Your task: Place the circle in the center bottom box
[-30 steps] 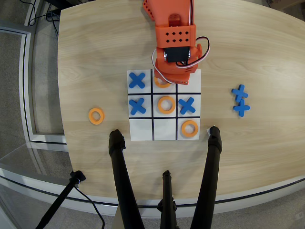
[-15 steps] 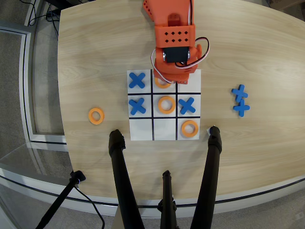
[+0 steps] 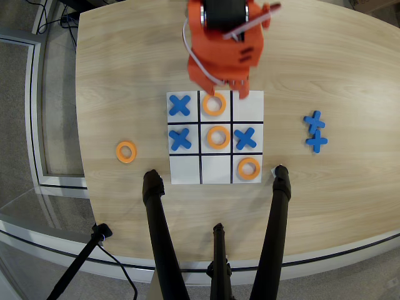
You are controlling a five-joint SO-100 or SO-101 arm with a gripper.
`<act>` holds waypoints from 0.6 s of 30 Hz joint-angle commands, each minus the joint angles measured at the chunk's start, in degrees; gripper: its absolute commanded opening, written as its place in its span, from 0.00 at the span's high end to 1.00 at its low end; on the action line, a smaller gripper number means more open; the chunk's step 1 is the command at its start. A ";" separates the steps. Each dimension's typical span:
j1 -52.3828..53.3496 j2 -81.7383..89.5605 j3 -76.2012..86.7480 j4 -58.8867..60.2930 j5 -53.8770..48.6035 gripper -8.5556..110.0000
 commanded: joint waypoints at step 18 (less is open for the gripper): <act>-3.52 45.97 46.93 -3.16 -1.49 0.93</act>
